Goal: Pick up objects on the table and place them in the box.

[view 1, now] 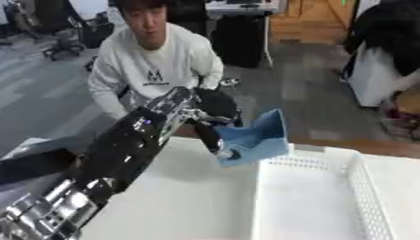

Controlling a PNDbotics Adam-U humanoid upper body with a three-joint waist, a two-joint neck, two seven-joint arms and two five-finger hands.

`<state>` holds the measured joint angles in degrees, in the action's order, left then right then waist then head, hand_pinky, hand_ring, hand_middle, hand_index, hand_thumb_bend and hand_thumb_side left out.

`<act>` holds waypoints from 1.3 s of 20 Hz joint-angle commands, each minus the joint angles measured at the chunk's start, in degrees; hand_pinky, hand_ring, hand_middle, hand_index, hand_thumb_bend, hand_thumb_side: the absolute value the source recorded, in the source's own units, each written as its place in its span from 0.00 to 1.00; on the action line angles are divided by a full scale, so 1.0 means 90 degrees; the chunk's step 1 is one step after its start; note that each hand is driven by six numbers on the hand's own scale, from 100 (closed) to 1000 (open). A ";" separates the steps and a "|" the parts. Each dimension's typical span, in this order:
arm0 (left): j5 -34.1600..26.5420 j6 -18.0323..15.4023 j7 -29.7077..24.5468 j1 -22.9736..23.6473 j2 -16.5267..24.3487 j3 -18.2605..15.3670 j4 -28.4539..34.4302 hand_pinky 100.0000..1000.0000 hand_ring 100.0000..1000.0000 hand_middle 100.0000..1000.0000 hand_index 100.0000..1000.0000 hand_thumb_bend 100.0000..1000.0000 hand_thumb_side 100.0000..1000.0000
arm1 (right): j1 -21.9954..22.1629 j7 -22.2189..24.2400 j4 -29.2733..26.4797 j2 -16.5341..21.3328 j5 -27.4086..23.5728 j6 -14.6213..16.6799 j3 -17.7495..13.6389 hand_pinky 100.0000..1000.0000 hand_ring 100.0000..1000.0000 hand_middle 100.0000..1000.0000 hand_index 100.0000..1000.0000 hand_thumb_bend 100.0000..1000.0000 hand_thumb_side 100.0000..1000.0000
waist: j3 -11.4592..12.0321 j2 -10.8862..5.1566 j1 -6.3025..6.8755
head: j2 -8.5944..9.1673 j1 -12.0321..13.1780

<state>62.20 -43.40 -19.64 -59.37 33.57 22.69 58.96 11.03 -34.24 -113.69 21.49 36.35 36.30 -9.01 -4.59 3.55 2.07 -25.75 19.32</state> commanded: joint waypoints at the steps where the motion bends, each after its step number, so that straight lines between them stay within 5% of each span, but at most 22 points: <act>1: 0.0257 -0.0951 -0.0003 -0.0231 -0.0072 0.0322 0.0350 0.00 0.00 0.00 0.30 0.07 0.89 | -0.0076 -0.1746 -0.0100 0.0203 -0.0093 0.1741 -0.0041 0.00 0.21 0.14 0.29 0.00 0.64 | -0.0033 -0.0085 -0.0008 | 0.0039 0.0119; 8: 0.1066 -0.0952 0.1388 -0.0289 -0.0460 0.0805 0.0299 0.00 0.00 0.00 0.31 0.07 0.90 | -0.0163 -0.1669 -0.0100 0.0291 -0.0299 0.1741 -0.0059 0.00 0.21 0.14 0.29 0.00 0.64 | -0.0151 -0.0088 0.0010 | 0.0070 0.0243; 11: 0.1371 -0.0952 0.1842 -0.0260 -0.0570 0.0924 0.0225 0.00 0.00 0.06 0.41 0.03 0.97 | -0.0197 -0.1628 -0.0100 0.0320 -0.0385 0.1741 -0.0072 0.00 0.21 0.14 0.29 0.00 0.64 | -0.0187 -0.0085 0.0018 | 0.0095 0.0258; 12: 0.1424 -0.0952 0.2022 -0.0241 -0.0596 0.0995 0.0228 0.28 0.28 0.37 0.61 0.04 1.00 | -0.0205 -0.1612 -0.0100 0.0327 -0.0411 0.1741 -0.0077 0.00 0.21 0.14 0.29 0.00 0.64 | -0.0197 -0.0083 0.0021 | 0.0110 0.0259; 13: 0.1485 -0.0952 0.2167 -0.0225 -0.0603 0.1051 0.0214 0.49 0.51 0.55 0.72 0.04 1.00 | -0.0210 -0.1596 -0.0100 0.0332 -0.0434 0.1741 -0.0083 0.00 0.21 0.14 0.29 0.00 0.64 | -0.0202 -0.0083 0.0023 | 0.0115 0.0259; 14: 0.1619 -0.0952 0.2208 -0.0211 -0.0601 0.1120 0.0167 0.81 0.83 0.83 0.91 0.59 1.00 | -0.0216 -0.1581 -0.0100 0.0336 -0.0456 0.1741 -0.0088 0.00 0.21 0.14 0.29 0.00 0.64 | -0.0208 -0.0082 0.0026 | 0.0116 0.0263; 17: 0.1984 -0.0952 0.2380 -0.0185 -0.0631 0.1217 0.0083 1.00 1.00 1.00 1.00 0.87 1.00 | -0.0226 -0.1539 -0.0100 0.0344 -0.0512 0.1741 -0.0104 0.00 0.21 0.14 0.29 0.00 0.64 | -0.0214 -0.0083 0.0028 | 0.0115 0.0264; 20: 0.2240 -0.0952 0.2631 -0.0165 -0.0627 0.1264 0.0020 1.00 1.00 1.00 1.00 1.00 1.00 | -0.0228 -0.1509 -0.0100 0.0348 -0.0546 0.1741 -0.0114 0.00 0.21 0.14 0.29 0.00 0.64 | -0.0212 -0.0085 0.0028 | 0.0127 0.0269; 26: 0.2668 -0.0952 0.3157 -0.0066 -0.0578 0.1182 -0.0105 1.00 1.00 1.00 1.00 0.95 1.00 | -0.0223 -0.1487 -0.0100 0.0344 -0.0564 0.1741 -0.0130 0.00 0.21 0.14 0.29 0.00 0.64 | -0.0194 -0.0085 0.0027 | 0.0130 0.0272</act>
<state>85.40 -52.03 7.67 -59.08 27.28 34.14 57.81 9.62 -33.21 -113.69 23.19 31.56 37.33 -9.70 -6.43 3.54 2.45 -25.39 21.20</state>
